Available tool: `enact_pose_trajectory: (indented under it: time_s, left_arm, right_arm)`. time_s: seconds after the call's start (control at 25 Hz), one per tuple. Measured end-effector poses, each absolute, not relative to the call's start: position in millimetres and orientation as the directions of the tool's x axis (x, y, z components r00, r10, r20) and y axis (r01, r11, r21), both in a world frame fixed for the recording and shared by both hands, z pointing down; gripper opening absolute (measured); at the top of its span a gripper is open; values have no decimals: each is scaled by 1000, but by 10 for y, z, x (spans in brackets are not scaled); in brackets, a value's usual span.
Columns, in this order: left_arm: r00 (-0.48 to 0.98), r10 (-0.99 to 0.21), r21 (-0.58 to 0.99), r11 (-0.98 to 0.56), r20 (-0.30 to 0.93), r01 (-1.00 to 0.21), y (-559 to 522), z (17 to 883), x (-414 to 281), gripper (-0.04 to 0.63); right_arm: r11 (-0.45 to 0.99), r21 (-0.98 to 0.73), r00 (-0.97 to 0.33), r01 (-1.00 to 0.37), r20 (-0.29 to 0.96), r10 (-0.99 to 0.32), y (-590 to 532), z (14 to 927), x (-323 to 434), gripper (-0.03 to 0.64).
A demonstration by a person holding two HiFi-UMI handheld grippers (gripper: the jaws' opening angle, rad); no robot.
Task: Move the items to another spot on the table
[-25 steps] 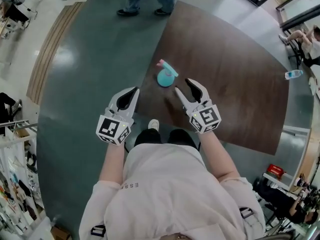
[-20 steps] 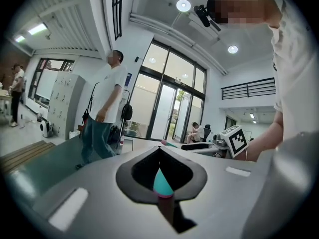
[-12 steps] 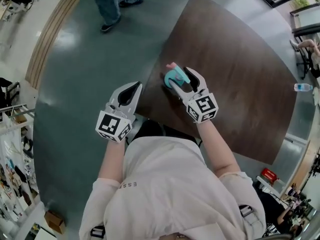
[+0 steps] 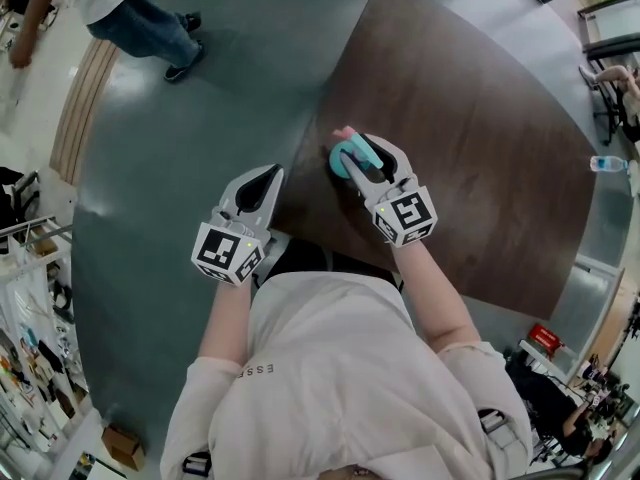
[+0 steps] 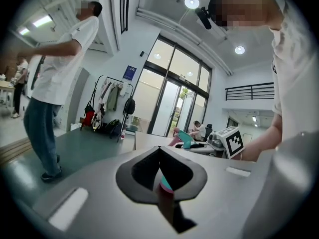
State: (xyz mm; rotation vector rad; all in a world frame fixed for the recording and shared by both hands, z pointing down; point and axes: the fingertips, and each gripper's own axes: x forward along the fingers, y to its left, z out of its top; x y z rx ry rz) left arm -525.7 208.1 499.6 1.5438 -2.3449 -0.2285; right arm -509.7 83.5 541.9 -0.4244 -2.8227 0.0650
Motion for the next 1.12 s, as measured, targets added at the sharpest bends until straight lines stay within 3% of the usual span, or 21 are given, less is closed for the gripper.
enact_pose_trajectory:
  time_s: [0.24,0.48,0.72,1.12]
  left_arm:
    - [-325,-933,287,358,158,-889,2083,4844,-5373,17]
    - [-229,-965,268,256,126,-929,1837,4675,-5063,17]
    - [-60,-992,251,86,109,-964,1384,4592,-4406,17]
    - [154,-983,222,-129,99,-967,519,4439,-2824,17]
  right_arm:
    - [975,-64,-939,212,262,221,794,5244,-4971,163]
    - [993,-62,-963,99,245,111,574,5035,-4539,163]
    - [997,-46,-977,-61,208,-50,227,4850,-3724,163]
    - [953,-51,-935,-299,213,-282,-422,4780,-1706,161]
